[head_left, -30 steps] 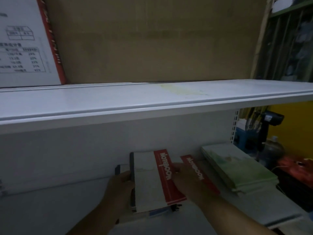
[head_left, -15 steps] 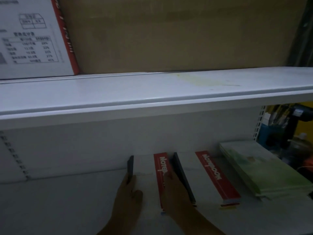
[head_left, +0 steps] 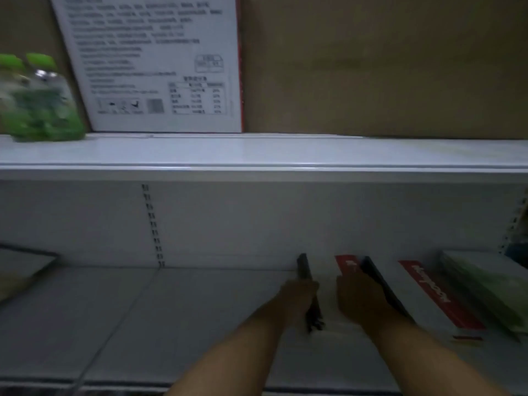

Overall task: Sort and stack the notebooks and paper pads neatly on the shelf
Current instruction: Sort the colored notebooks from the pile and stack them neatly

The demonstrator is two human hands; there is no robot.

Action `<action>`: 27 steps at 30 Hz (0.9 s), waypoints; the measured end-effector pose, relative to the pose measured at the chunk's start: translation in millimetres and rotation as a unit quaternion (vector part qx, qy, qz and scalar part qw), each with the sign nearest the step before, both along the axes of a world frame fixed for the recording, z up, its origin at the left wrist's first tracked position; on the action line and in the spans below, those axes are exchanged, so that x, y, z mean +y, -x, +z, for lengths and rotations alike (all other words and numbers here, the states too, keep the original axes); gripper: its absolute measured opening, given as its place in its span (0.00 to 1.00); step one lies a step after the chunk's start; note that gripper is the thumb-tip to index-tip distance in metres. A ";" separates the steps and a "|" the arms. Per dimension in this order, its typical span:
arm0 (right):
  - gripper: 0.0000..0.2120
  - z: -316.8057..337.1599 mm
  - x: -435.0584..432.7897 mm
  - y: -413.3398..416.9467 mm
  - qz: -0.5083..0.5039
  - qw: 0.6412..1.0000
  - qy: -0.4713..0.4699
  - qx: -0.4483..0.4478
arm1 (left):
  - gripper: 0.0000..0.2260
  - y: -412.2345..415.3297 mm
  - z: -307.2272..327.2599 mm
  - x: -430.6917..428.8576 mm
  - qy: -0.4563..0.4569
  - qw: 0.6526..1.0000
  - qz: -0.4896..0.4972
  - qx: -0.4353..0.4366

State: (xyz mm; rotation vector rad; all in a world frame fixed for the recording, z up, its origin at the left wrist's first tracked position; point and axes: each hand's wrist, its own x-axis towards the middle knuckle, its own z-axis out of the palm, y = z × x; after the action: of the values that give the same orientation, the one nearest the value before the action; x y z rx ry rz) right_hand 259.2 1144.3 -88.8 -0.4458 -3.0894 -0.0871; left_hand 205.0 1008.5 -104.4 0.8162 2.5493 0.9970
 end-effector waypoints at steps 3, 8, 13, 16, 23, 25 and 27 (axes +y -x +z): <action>0.27 11.9 -61.4 10.5 0.116 0.993 -0.012 0.001 | 0.25 10.4 40.0 -102.6 0.114 0.979 -0.054 0.162; 0.29 26.9 -230.2 29.1 0.299 0.953 0.018 -0.040 | 0.26 19.9 61.2 -319.9 0.372 0.888 0.073 0.260; 0.29 34.3 -384.6 37.6 0.426 0.904 -0.010 -0.033 | 0.28 -16.2 70.5 -494.2 0.403 0.871 0.182 0.216; 0.29 24.7 -453.2 44.9 0.462 0.885 -0.001 -0.051 | 0.27 -31.0 65.8 -566.1 0.381 0.875 0.237 0.181; 0.27 3.7 -557.8 94.1 0.511 0.856 -0.038 -0.075 | 0.27 -13.3 43.4 -678.4 0.330 0.881 0.319 0.114; 0.27 4.5 -586.7 126.1 0.513 0.856 -0.033 -0.060 | 0.27 1.1 31.1 -697.9 0.326 0.882 0.324 0.106; 0.27 6.5 -620.0 161.0 0.515 0.855 -0.016 -0.057 | 0.27 13.9 21.3 -717.4 0.339 0.885 0.304 0.096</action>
State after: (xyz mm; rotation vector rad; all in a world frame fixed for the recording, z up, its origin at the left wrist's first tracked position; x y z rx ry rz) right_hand 98.3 524.2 -82.3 1.2469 -2.9499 -0.1372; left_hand 191.1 291.2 -83.1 -0.1027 3.0754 0.0680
